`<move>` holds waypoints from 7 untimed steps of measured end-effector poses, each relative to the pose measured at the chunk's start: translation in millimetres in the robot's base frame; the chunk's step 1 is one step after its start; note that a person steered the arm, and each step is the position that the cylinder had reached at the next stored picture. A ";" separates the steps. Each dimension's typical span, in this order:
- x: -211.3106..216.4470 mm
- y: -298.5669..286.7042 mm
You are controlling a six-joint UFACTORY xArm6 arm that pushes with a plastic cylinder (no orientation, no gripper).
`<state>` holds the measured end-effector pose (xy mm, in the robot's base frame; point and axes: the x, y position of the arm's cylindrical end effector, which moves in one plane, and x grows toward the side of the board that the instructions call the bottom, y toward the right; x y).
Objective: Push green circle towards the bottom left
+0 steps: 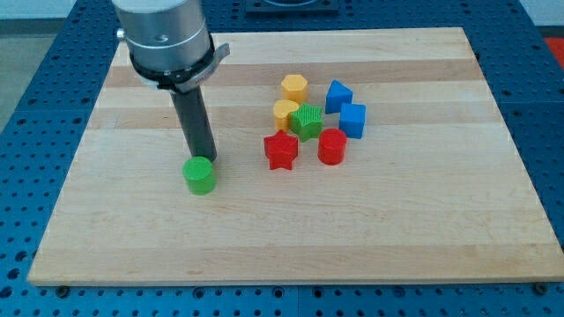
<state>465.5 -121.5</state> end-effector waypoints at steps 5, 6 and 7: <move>34.7 19.6; 34.5 12.9; 34.5 0.6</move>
<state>500.0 -120.9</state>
